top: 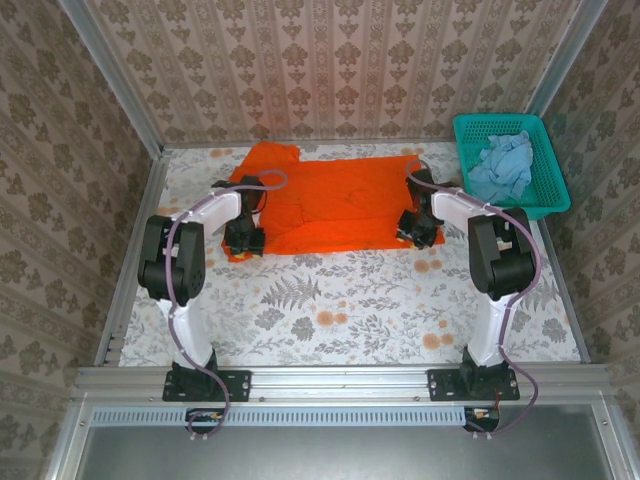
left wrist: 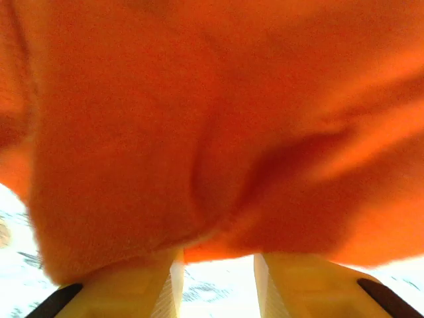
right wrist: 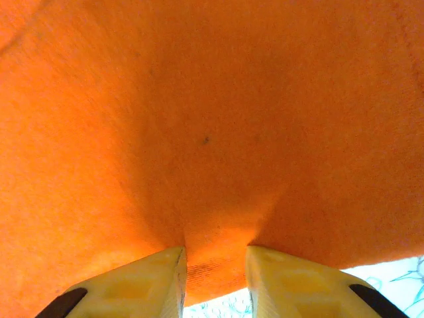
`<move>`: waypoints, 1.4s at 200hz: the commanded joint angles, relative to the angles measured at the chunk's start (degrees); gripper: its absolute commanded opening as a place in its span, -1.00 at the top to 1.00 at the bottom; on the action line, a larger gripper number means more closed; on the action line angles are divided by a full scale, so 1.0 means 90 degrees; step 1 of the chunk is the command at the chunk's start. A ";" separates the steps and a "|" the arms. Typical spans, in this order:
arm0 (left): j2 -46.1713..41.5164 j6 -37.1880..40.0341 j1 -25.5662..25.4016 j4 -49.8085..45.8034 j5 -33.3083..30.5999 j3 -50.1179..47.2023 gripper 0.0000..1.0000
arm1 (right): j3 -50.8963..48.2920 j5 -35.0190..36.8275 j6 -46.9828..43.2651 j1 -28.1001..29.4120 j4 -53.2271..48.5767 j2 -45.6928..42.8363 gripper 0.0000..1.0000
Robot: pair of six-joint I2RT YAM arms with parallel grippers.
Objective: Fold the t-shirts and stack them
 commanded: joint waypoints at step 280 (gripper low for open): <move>0.0313 -0.0882 -0.0087 -0.0194 0.0789 0.1545 0.05 | -0.0184 0.0069 0.0680 -0.0031 -0.0512 -0.0755 0.17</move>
